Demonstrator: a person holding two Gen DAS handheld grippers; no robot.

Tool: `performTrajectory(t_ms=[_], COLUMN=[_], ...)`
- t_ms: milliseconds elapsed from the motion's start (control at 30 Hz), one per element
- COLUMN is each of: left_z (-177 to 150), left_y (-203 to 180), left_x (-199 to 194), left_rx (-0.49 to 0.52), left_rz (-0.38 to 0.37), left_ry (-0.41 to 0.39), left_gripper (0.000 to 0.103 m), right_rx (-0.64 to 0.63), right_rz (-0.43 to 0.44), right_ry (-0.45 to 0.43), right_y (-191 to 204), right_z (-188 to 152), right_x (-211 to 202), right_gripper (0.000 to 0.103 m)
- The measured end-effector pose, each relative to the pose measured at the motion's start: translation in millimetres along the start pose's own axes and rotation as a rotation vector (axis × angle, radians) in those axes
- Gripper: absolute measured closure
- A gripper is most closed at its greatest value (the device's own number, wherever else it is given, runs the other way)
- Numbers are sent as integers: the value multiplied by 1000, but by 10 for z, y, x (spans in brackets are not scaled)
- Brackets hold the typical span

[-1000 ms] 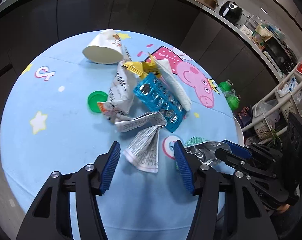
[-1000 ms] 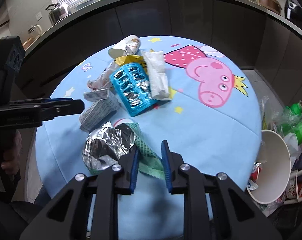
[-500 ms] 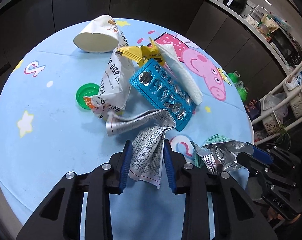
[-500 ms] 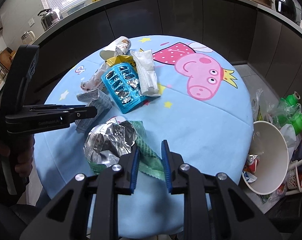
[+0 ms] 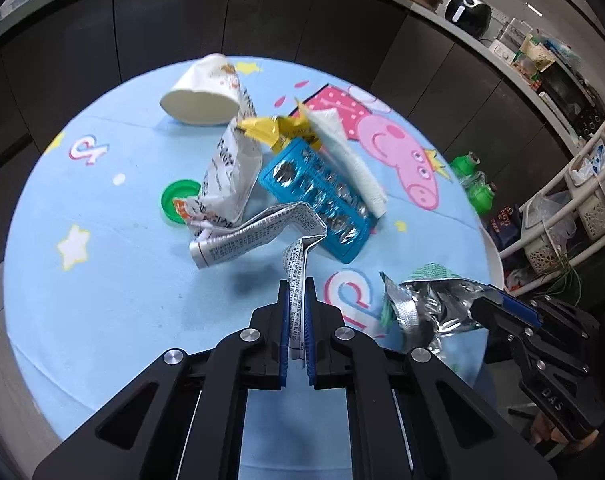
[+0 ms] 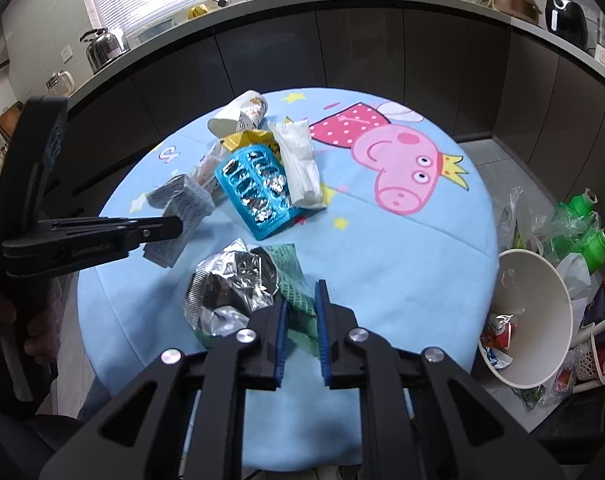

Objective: Collect trash
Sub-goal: 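Grasp the white paper wrapper with the left tool while the right tool grasps the silver-green wrapper, then carry both held wrappers over the white bucket bin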

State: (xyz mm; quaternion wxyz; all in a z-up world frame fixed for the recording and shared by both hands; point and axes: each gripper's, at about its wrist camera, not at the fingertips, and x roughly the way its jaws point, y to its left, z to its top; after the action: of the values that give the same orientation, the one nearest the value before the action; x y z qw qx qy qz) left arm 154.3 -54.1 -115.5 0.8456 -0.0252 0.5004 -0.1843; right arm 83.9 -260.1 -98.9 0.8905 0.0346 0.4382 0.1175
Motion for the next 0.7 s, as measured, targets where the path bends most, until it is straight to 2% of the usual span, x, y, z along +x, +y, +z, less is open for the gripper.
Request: performTrajectory(t_ms=[333,700], left_z=[142,321], left_y=[-324,-970], left_x=[-504,-735], left_rx=[49,163], left_rz=[-65,-162], left_ry=[-93,-137], left_gripper=[97,97], right_rx=[26,159], right_rz=[-45,-161], right_ry=[-114,-228], right_y=[-72,-590], right_z=[79,33], right_x=[-439,-961], right_gripper=[89,89])
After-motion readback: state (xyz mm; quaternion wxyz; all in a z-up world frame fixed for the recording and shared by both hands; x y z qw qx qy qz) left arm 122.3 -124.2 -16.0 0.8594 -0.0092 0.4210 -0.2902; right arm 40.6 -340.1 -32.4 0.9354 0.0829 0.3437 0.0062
